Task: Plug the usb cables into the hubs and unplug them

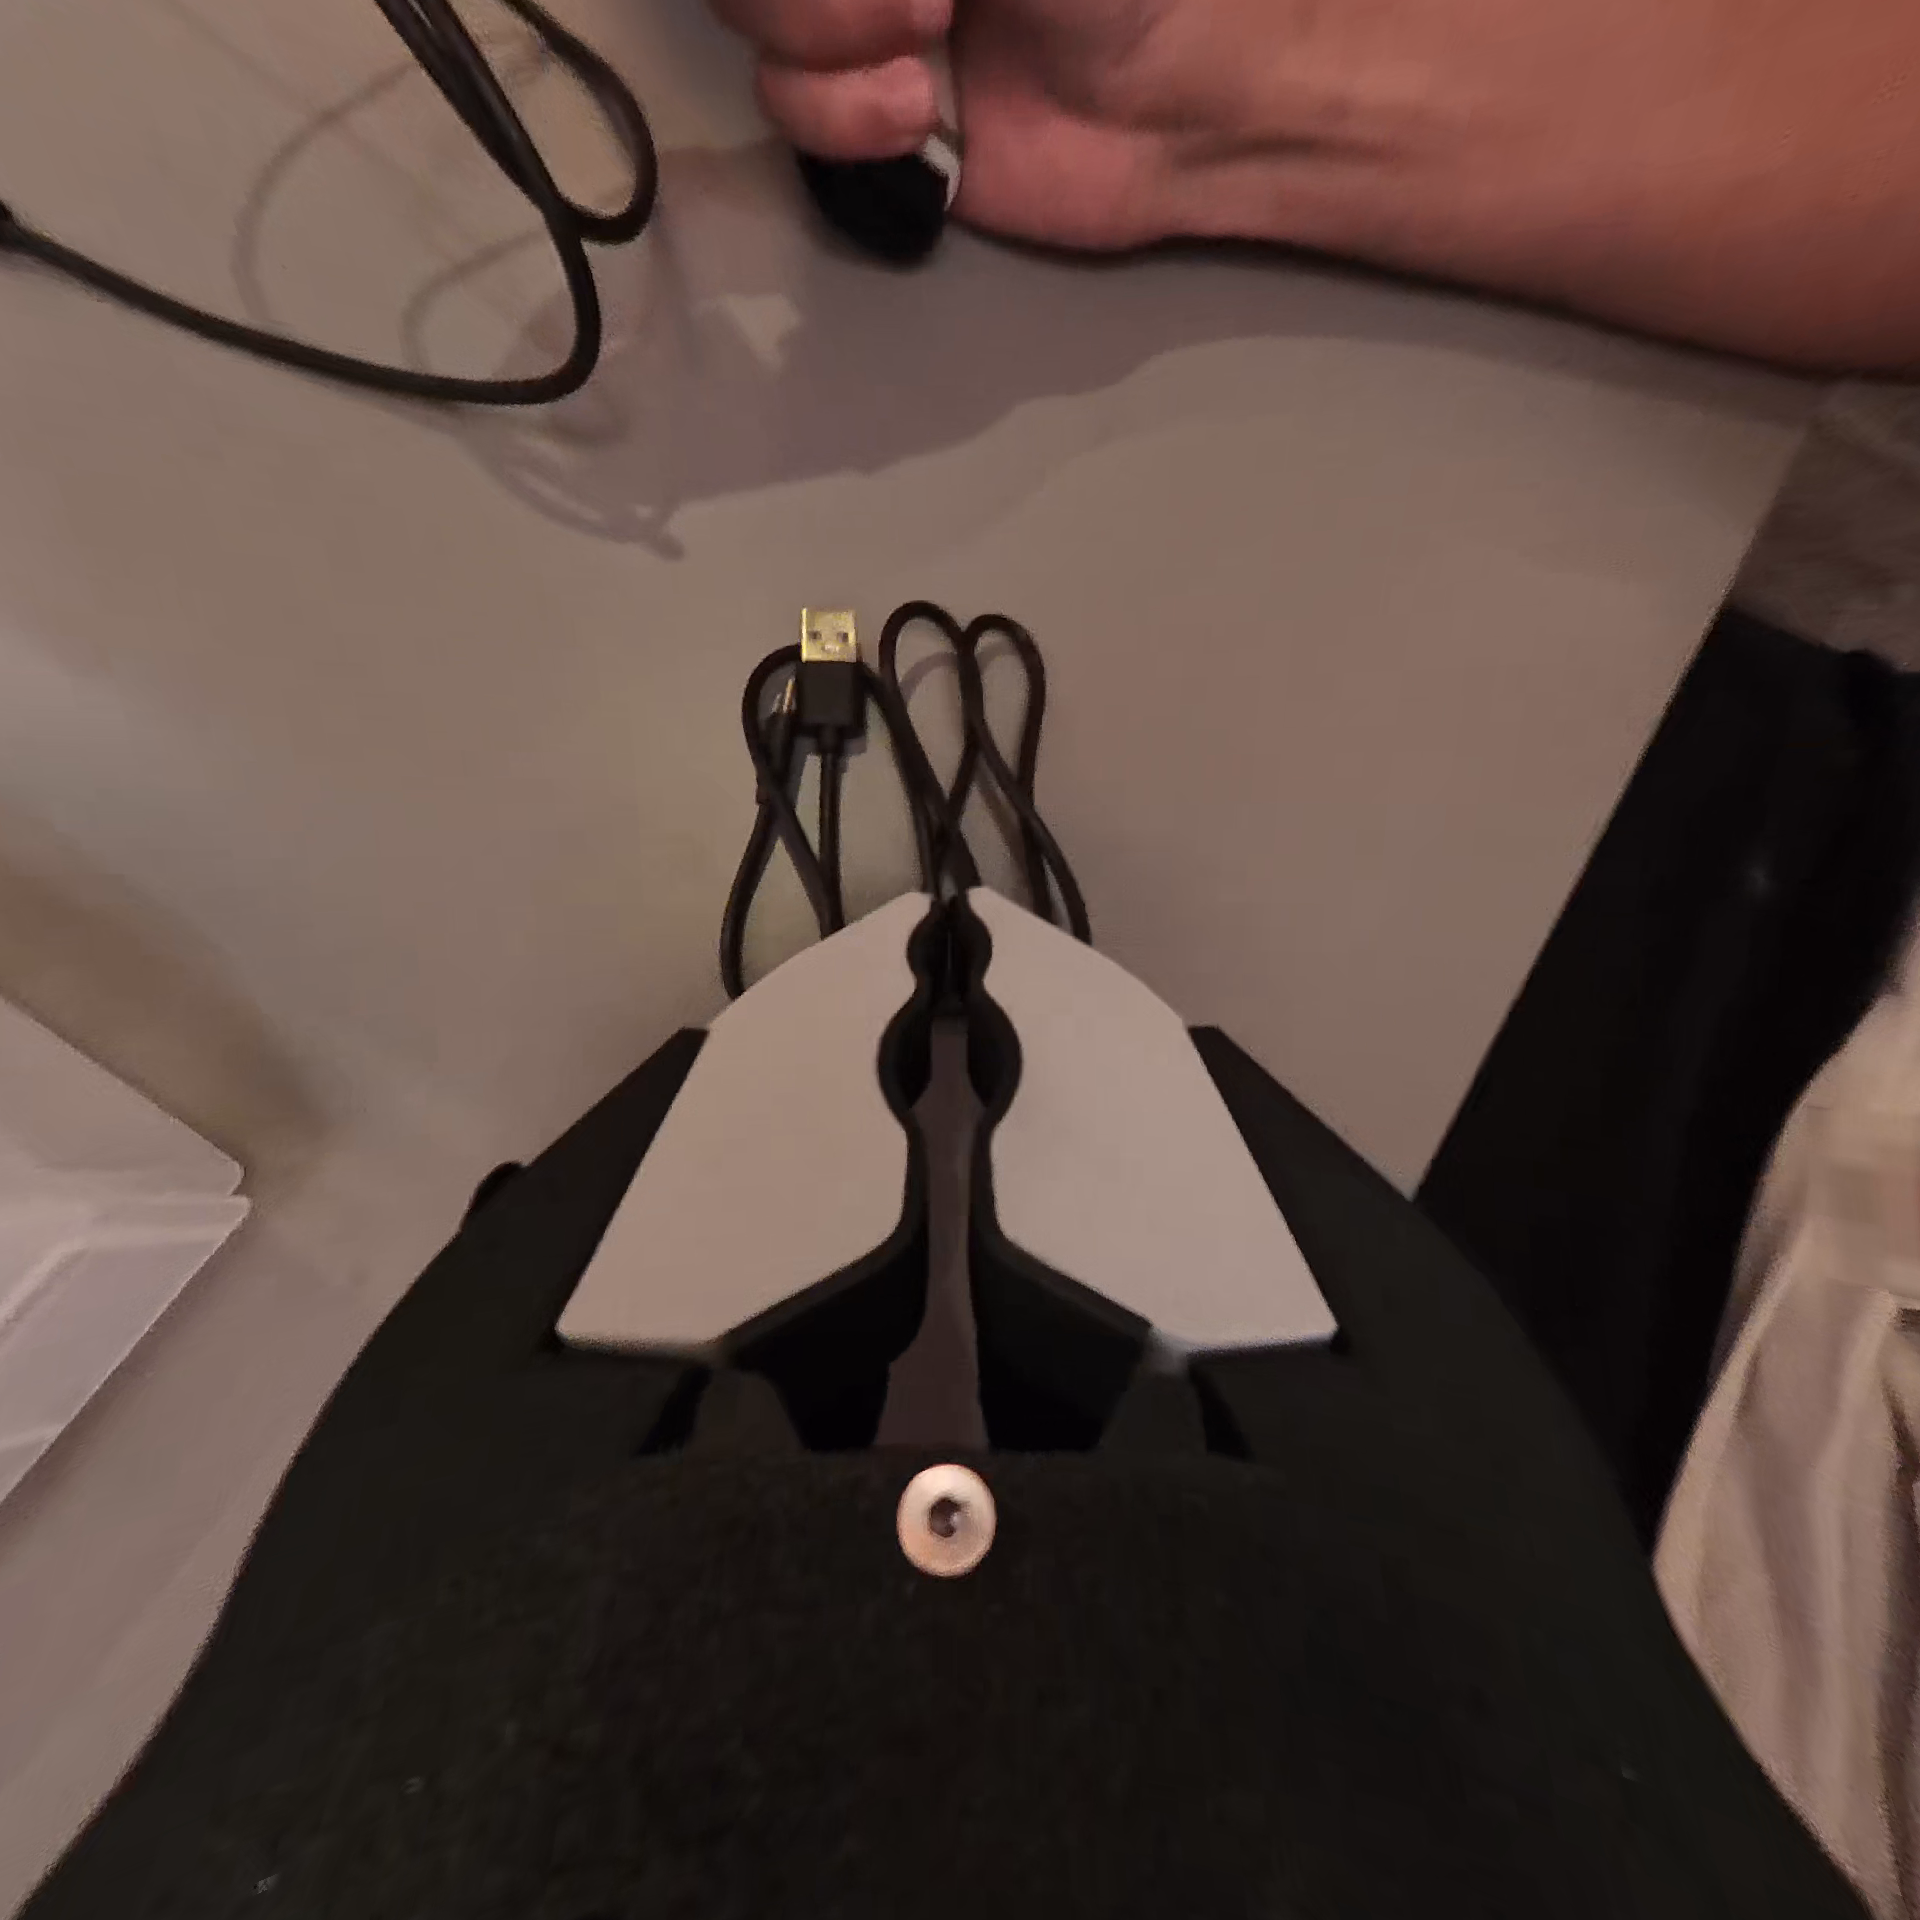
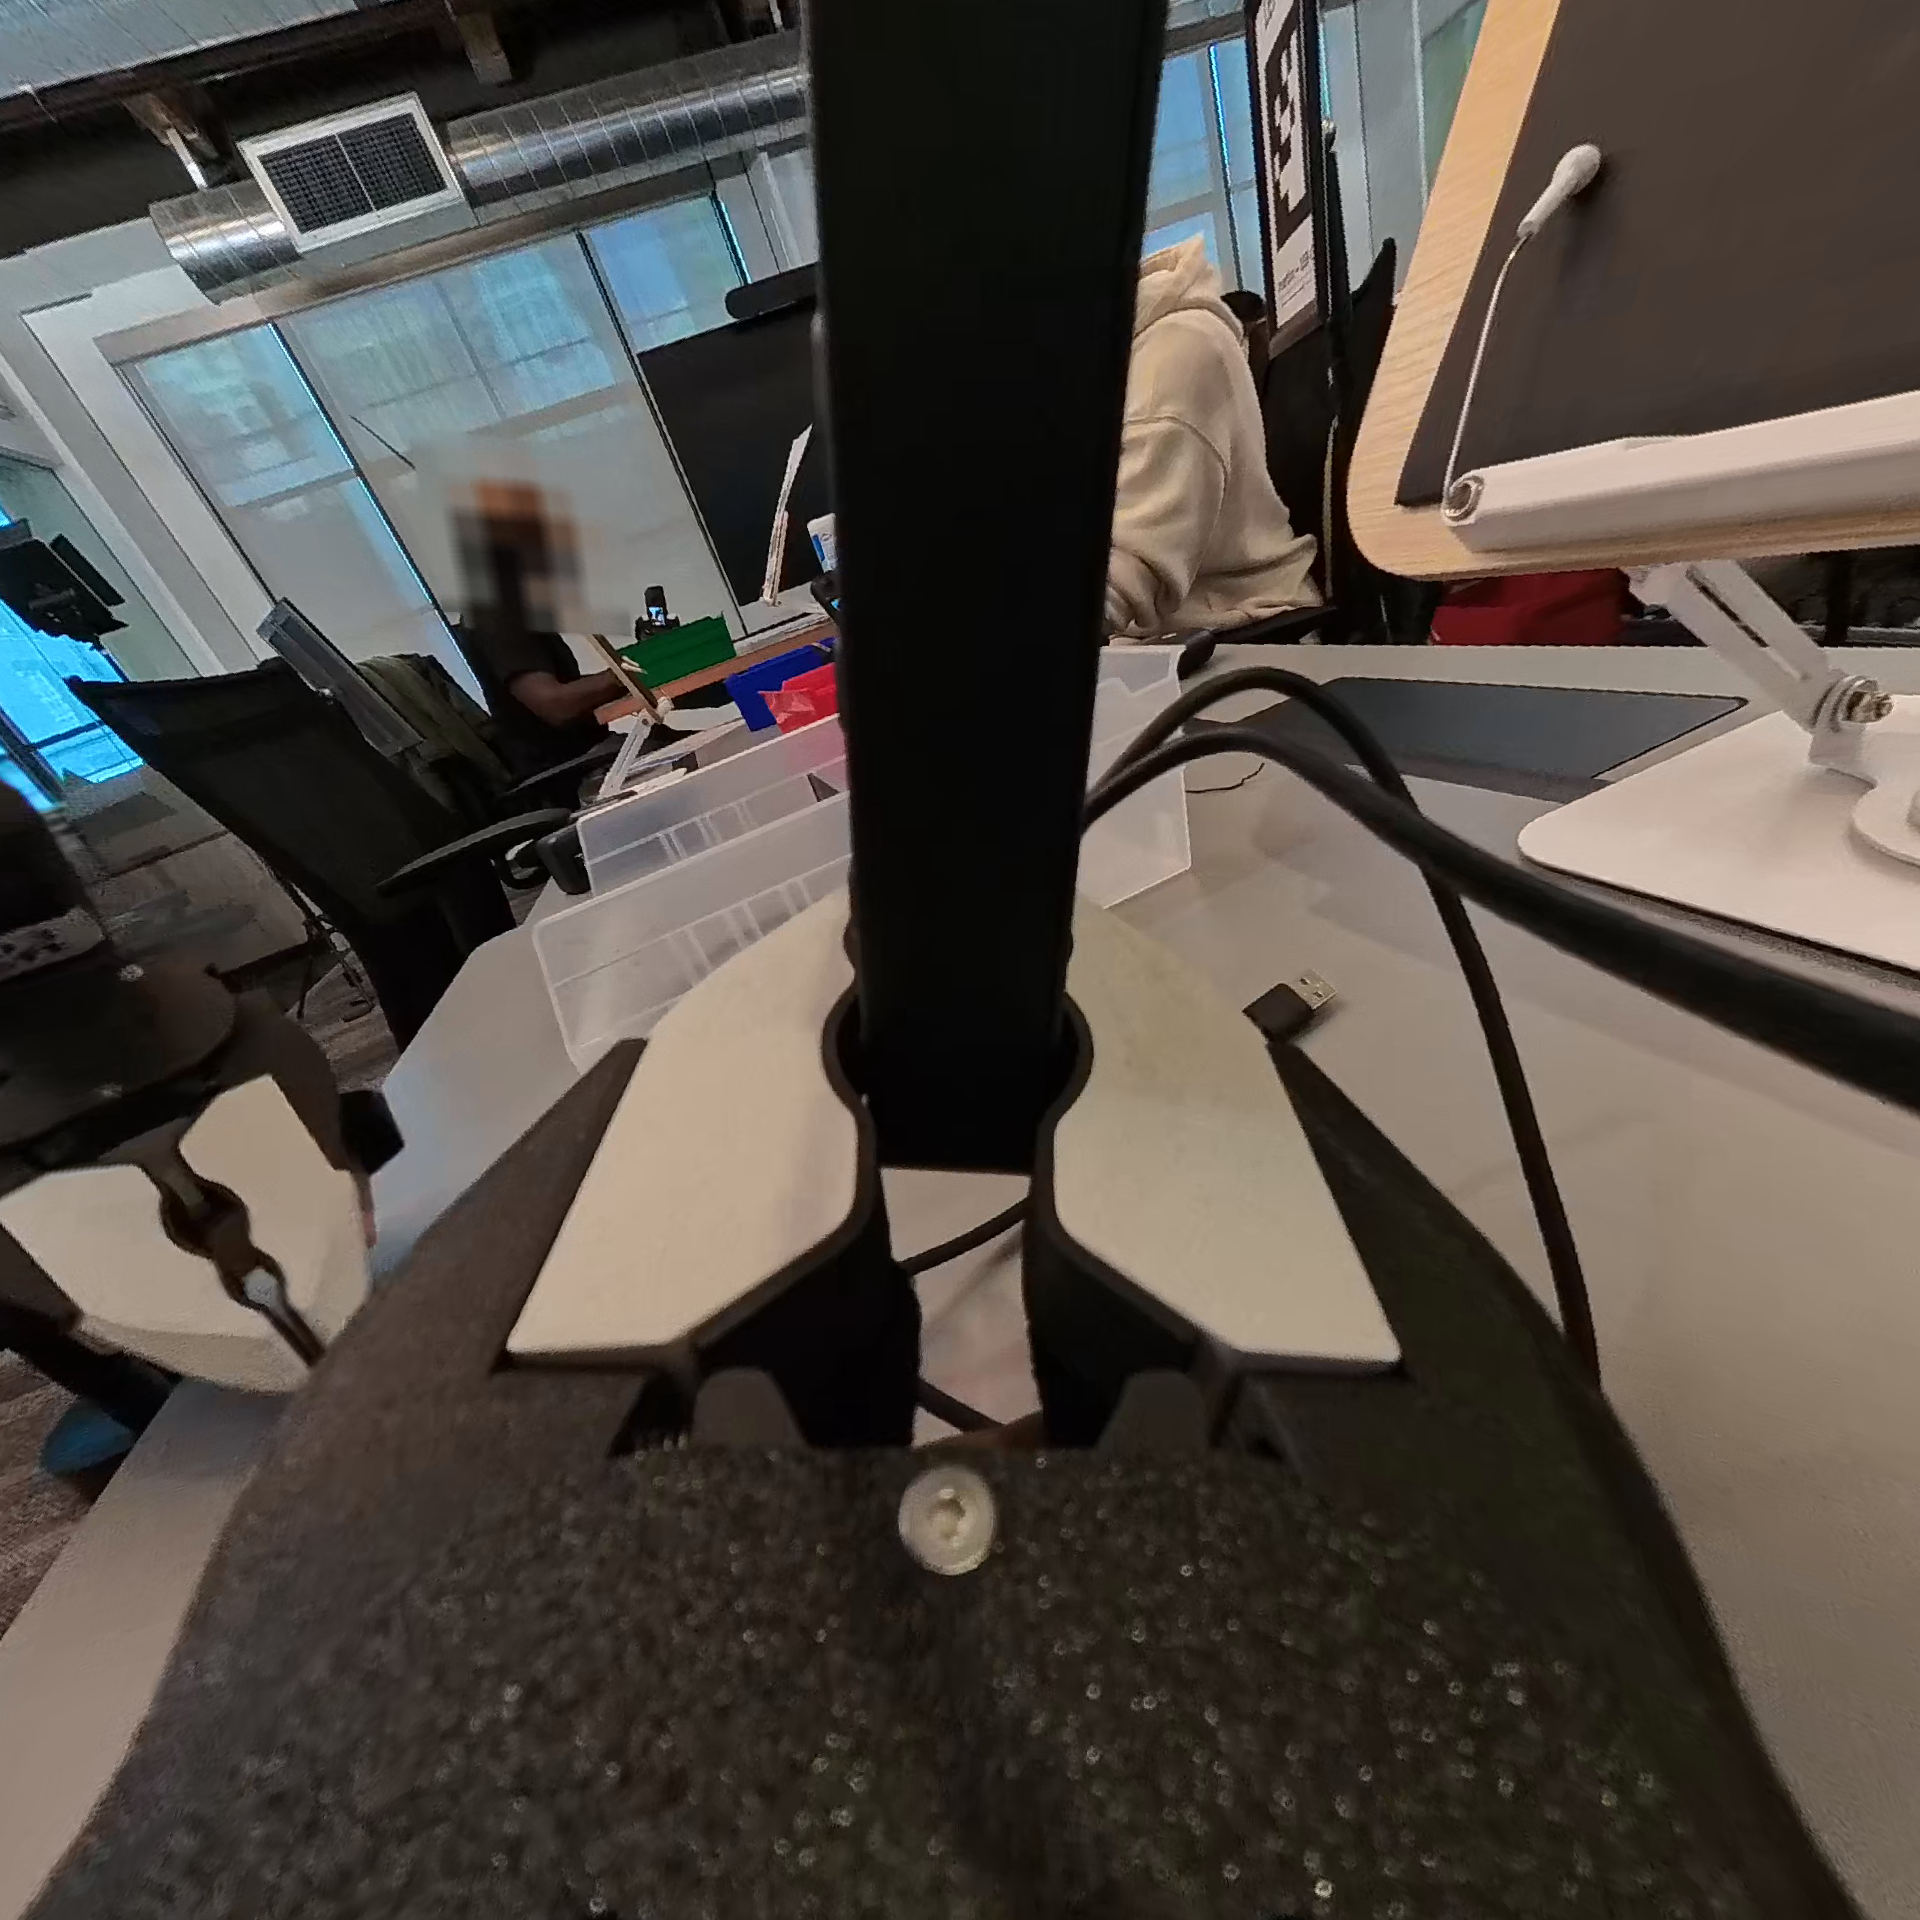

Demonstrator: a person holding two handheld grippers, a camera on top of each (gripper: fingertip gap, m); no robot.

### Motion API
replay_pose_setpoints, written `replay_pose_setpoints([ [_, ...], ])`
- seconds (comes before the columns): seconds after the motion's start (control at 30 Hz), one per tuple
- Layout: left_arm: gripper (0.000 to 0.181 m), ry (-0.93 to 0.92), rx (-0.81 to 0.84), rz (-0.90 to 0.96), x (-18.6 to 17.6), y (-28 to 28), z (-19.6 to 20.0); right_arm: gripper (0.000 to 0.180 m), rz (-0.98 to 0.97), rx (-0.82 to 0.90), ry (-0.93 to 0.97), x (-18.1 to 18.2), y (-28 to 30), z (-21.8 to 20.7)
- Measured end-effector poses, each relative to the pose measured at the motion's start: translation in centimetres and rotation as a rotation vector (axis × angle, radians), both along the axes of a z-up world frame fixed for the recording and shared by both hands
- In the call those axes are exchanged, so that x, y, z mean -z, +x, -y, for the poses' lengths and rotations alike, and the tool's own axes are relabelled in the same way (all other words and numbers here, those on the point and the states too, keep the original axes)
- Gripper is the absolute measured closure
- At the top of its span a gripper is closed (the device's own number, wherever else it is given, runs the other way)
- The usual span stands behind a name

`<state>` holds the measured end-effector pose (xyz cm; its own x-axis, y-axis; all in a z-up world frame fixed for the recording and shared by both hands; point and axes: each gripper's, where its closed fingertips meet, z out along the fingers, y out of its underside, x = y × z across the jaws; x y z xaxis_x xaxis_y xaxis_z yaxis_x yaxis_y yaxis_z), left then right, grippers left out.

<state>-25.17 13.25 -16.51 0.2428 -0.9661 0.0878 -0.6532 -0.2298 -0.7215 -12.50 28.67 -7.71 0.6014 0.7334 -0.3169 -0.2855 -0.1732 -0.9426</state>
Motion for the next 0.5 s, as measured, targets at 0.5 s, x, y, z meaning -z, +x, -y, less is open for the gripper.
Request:
replay_pose_setpoints([
  [0.5, 0.167, 0.129, -0.019, -0.089, 1.1, 3.0, -2.7, 0.153, -0.013, -0.022, -0.012, 0.0, -0.1, 0.0],
])
